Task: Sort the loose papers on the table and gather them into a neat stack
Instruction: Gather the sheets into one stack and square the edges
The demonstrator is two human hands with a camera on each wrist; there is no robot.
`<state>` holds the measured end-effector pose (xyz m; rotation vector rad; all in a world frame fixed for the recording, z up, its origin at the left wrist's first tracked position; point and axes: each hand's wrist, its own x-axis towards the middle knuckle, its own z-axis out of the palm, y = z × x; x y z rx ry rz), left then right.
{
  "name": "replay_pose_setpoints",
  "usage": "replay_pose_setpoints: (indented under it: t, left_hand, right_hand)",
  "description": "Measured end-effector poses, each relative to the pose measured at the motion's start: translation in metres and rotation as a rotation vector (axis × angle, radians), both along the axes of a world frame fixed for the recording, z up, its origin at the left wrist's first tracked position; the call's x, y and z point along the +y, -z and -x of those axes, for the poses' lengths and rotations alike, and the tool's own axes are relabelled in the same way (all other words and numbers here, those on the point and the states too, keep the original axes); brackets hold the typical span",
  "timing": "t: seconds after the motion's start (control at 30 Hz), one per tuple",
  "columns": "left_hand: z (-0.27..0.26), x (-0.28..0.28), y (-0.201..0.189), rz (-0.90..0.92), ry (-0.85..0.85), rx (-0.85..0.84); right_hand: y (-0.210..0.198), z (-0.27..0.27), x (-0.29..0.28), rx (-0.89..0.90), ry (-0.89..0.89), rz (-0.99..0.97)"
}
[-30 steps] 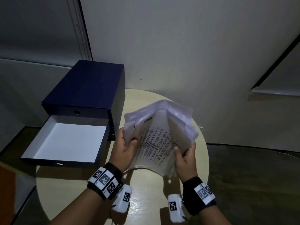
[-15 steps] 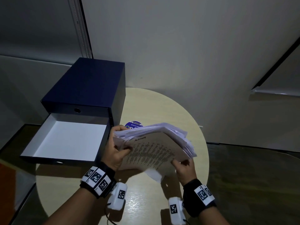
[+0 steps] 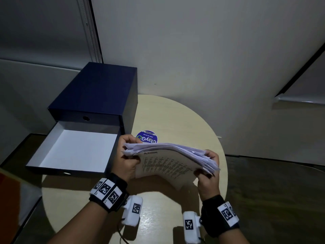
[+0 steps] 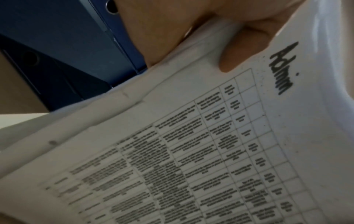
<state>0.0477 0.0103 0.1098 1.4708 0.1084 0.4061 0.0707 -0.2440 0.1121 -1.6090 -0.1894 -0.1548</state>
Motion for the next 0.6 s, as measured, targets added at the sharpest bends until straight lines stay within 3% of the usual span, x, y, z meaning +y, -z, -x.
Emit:
replay_pose_setpoints:
  t: [0.37,0.6]
  left_hand:
    - [-0.009,0.004,0.004,0.006,0.016,0.095]
    - [-0.001,-0.01,-0.015,0.083,-0.049,-0.019]
  right_hand:
    - [0.003,-0.008,0.006,0.09,0.011,-0.038]
    - [-0.006,0.0,0.014,0.024,0.071,-0.124]
